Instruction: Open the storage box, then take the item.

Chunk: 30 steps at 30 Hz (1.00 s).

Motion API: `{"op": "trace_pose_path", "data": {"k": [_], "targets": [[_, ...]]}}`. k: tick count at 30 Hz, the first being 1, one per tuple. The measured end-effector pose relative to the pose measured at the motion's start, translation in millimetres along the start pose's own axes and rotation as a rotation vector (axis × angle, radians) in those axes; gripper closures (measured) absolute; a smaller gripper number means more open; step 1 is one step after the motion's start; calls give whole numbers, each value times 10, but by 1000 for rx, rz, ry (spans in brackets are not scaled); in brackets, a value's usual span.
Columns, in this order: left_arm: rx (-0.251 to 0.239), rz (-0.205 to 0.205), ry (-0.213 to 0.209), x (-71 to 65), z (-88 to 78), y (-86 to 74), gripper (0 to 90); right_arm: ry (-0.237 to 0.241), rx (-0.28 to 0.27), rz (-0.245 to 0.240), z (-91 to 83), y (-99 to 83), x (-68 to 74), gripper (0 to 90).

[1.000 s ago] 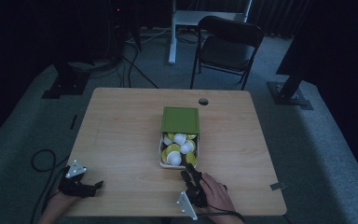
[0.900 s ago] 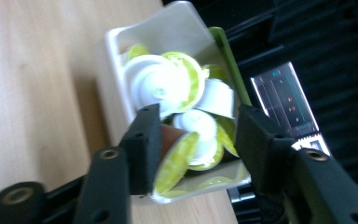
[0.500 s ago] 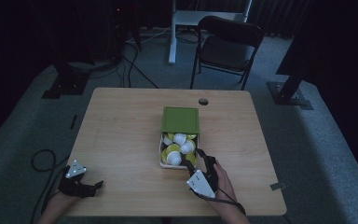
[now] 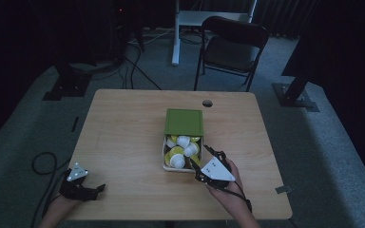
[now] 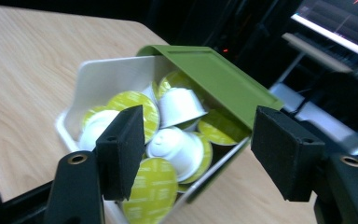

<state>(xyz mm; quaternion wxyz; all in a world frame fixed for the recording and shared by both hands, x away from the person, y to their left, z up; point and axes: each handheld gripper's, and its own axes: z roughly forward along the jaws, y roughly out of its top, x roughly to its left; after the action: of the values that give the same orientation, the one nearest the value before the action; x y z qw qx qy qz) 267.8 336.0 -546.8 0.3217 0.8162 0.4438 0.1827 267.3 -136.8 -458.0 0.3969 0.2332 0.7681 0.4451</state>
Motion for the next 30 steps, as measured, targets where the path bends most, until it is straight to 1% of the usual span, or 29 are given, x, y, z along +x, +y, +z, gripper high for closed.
{"op": "trace_pose_path", "data": {"k": [2, 3, 5, 9, 11, 13, 17, 19, 20, 26, 28, 30], "targets": [[0, 0, 0, 0, 0, 0, 12, 20, 1, 31, 11, -4, -25, 347], [0, 0, 0, 0, 0, 0, 12, 49, 5, 66, 22, -9, -41, 347], [0, 0, 0, 0, 0, 0, 12, 65, 8, 102, 47, -18, -69, 347], [-1, 0, 0, 0, 0, 0, 12, 89, 11, 128, 78, 1, -90, 347], [0, 0, 0, 0, 0, 0, 12, 103, 6, 154, 92, 29, -90, 363], [0, 0, 0, 0, 0, 0, 12, 122, 19, 178, 116, 57, -88, 368], [0, 0, 0, 0, 0, -1, 12, 135, 27, 211, 168, 91, -59, 398], [0, 0, 0, -1, 0, -1, 12, 143, 37, 229, 190, 96, -21, 402], [0, 0, 0, 0, 0, 0, 12, 140, 38, 228, 198, 93, -6, 401], [0, 2, -1, 2, 0, 0, 12, 133, 44, 257, 253, 63, 115, 383], [0, 2, -1, 2, 0, 0, 12, 127, 43, 253, 270, 61, 148, 376], [0, 2, -2, 2, 0, 0, 11, 126, 41, 262, 291, 68, 196, 372]]}}
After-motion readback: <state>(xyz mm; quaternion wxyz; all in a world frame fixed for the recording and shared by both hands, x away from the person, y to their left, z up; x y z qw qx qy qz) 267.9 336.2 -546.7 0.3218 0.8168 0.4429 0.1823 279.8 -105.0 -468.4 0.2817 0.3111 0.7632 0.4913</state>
